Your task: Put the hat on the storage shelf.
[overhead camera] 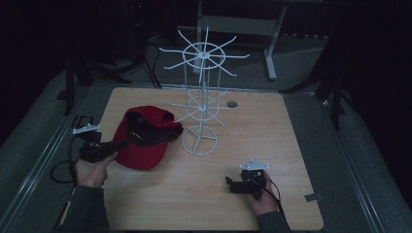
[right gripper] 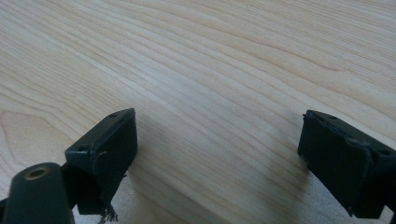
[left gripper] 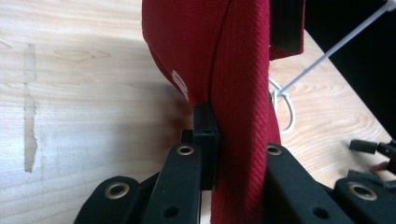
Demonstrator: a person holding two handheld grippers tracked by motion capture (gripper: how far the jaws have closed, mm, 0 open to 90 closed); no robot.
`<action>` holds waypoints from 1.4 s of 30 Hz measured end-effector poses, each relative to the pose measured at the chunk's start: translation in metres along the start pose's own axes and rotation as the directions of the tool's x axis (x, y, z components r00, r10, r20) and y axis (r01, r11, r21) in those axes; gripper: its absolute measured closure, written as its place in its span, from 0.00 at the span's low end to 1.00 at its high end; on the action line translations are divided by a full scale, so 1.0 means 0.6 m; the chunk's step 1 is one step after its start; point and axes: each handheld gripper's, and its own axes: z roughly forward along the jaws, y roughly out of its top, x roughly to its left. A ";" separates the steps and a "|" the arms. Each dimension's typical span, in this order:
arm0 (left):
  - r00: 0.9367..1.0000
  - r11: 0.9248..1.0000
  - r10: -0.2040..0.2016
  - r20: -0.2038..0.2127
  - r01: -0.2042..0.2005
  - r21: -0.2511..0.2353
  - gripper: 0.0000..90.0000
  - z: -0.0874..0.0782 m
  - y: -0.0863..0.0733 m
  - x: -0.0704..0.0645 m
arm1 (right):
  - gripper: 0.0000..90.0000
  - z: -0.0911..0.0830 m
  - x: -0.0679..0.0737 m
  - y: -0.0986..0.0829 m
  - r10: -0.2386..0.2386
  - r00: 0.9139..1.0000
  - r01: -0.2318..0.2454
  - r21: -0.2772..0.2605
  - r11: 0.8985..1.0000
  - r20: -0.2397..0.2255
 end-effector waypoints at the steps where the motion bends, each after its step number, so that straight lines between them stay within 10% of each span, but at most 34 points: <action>1: 1.000 1.000 -0.007 -0.002 0.007 -0.013 0.95 -0.004 0.005 0.001 | 0.13 0.000 0.000 0.000 0.000 1.000 0.000 0.000 1.000 0.000; 42: 0.991 0.980 0.048 -0.126 -0.071 -0.185 0.95 -0.076 0.123 -0.036 | 0.13 0.000 0.000 0.000 0.003 1.000 -0.003 -0.002 1.000 0.000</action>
